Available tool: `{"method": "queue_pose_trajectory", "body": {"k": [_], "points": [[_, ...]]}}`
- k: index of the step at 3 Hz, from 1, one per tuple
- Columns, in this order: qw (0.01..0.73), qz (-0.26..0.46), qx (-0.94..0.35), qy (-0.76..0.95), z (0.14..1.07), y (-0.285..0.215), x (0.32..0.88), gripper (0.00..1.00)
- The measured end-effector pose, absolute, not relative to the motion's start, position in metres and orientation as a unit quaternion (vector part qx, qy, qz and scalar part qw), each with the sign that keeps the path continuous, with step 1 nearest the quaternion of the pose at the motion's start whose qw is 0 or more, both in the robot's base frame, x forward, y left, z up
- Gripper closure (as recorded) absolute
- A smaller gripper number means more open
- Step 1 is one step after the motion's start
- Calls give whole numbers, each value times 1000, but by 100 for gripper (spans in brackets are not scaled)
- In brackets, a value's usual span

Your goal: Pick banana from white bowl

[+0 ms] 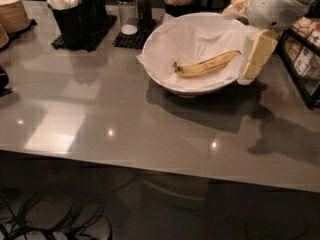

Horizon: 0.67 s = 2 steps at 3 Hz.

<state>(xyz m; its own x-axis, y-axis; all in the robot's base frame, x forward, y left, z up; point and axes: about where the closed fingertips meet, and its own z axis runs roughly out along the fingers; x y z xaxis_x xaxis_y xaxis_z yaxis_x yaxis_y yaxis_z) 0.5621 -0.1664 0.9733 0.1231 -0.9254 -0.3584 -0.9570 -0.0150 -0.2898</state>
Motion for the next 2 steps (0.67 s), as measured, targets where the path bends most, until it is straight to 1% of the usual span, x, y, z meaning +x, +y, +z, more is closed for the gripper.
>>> {"method": "queue_pose_trajectory", "body": {"k": [1,2], "points": [[265,25,-710,652,992,-164,581,0],[259,41,-706,658,978,-161,582,0]]}}
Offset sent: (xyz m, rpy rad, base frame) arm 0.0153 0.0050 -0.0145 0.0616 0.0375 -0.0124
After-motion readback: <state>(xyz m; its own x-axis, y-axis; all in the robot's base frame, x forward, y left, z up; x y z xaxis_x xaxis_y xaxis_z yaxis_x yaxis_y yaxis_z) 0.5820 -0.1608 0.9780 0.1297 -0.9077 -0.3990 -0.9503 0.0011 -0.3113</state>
